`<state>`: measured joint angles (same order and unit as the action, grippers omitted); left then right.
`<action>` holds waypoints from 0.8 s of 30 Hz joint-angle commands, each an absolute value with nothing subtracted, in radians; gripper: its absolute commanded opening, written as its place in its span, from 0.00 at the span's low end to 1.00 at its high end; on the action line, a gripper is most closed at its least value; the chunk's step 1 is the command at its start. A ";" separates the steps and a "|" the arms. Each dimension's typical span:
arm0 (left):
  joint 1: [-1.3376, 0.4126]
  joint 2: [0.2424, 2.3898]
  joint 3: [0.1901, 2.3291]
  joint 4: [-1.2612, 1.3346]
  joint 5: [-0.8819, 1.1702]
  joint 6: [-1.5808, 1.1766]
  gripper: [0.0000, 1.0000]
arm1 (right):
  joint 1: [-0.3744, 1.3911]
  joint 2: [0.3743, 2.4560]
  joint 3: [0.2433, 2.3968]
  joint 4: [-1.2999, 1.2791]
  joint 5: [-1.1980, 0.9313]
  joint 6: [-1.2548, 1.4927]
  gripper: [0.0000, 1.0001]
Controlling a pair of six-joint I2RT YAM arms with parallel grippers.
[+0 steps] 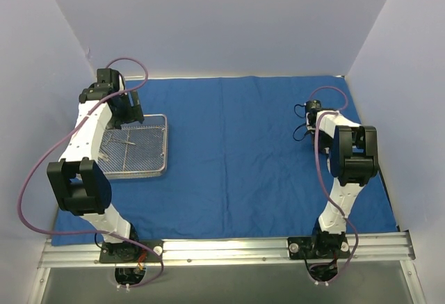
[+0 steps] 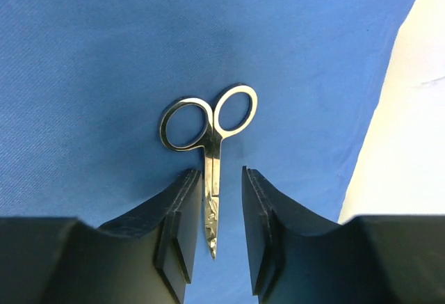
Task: Open and lay out the surgical kit
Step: Place the medical item in the surgical kit.
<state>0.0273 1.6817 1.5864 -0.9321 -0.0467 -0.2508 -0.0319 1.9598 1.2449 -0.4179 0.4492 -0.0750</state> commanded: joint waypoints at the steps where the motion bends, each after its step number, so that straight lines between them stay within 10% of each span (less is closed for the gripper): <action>1: 0.029 1.674 1.614 -0.908 -0.026 -0.255 0.84 | -0.026 1.987 1.230 -0.439 0.428 -0.034 0.32; 15: 0.080 1.591 1.506 -0.919 -0.041 -0.333 0.84 | 0.084 1.855 1.391 -0.583 0.433 0.122 0.35; 24: 0.132 1.675 1.575 -1.075 -0.121 -0.452 0.79 | 0.219 1.787 1.615 -0.629 0.046 0.273 0.34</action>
<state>0.1246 1.6421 1.4975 -1.0004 -0.0723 -0.3885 0.1894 1.8778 1.5719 -0.5690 0.2115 0.1802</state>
